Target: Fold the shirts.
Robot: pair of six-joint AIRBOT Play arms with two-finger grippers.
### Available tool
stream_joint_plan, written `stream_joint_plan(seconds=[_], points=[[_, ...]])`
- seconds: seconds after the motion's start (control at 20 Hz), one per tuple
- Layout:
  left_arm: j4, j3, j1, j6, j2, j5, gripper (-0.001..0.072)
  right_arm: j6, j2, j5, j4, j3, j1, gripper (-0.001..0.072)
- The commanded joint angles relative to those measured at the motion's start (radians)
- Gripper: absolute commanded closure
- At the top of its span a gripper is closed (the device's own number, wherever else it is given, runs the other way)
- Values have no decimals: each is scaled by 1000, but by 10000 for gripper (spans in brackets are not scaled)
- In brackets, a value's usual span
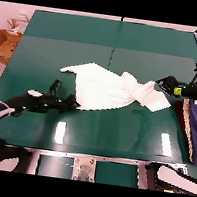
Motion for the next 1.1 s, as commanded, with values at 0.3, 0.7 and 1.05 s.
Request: stream_joint_plan(seconds=[0.3,0.7,1.05], points=[[374,153,487,-80,98,-265,685,1,0,212,-3,-51,-85,279],[404,166,505,-35,96,-258,684,-104,0,223,34,-353,50,167],[415,166,505,-27,96,-303,685,-100,-1,36,148,-314,233,299]])
